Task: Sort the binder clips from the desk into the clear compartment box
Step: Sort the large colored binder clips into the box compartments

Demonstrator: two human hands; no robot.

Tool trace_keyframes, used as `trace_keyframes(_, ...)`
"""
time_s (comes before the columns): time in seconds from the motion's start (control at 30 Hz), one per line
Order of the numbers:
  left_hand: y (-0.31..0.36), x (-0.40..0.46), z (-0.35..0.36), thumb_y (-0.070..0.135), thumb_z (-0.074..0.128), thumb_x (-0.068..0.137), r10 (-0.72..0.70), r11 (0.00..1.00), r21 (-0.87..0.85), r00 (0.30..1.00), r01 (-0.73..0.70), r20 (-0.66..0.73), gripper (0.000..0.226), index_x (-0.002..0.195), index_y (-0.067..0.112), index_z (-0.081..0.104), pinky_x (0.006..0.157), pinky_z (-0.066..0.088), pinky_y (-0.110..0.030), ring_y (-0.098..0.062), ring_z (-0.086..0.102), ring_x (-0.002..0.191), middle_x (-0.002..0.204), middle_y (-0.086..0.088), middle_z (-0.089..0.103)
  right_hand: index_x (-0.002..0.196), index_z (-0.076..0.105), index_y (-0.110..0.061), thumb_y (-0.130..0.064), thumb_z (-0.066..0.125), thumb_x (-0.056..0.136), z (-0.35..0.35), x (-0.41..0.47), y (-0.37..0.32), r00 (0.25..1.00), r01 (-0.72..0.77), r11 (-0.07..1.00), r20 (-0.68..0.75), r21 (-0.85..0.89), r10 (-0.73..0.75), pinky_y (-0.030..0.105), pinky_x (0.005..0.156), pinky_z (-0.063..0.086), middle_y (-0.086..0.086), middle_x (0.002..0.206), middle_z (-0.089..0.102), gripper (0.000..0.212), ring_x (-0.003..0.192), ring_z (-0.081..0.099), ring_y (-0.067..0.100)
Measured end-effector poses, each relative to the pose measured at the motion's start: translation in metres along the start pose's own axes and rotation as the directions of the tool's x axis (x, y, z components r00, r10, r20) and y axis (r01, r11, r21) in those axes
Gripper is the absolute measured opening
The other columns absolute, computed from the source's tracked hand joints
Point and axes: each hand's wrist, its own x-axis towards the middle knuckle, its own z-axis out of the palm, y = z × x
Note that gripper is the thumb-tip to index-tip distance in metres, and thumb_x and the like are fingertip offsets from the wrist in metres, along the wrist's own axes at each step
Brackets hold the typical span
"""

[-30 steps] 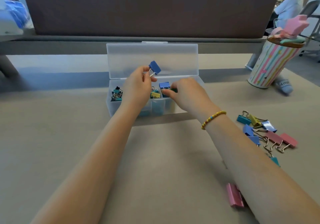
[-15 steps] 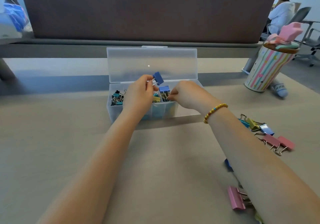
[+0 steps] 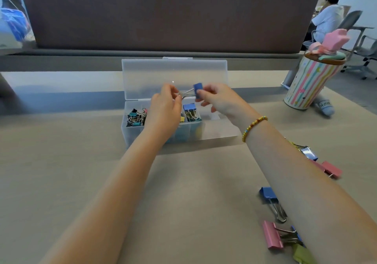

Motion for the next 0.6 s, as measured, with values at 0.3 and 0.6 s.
trace_keyframes(0.3, 0.004, -0.006, 0.014, 0.04, 0.028, 0.099, 0.085, 0.794, 0.546, 0.938, -0.268, 0.336, 0.041, 0.12, 0.03, 0.061, 0.099, 0.031, -0.033, -0.022, 0.029, 0.131, 0.141, 0.001, 0.043, 0.117, 0.058, -0.007, -0.019, 0.047, 0.097, -0.018, 0.019, 0.019, 0.991, -0.005, 0.987, -0.134, -0.159, -0.017, 0.018, 0.056, 0.037, 0.003, 0.096, 0.058, 0.025, 0.082, 0.053, 0.013)
trace_keyframes(0.6, -0.002, -0.007, 0.017, 0.038, 0.028, 0.1, 0.106, 0.814, 0.523, 0.949, -0.254, 0.296, 0.043, 0.116, 0.022, 0.064, 0.09, 0.041, -0.035, -0.022, 0.044, 0.117, 0.125, 0.002, 0.058, 0.111, 0.065, -0.009, -0.02, 0.051, 0.096, -0.004, 0.025, 0.024, 0.995, 0.034, 0.845, 0.093, -0.534, 0.019, 0.026, 0.073, 0.038, 0.008, 0.1, 0.061, 0.024, 0.085, 0.05, 0.019)
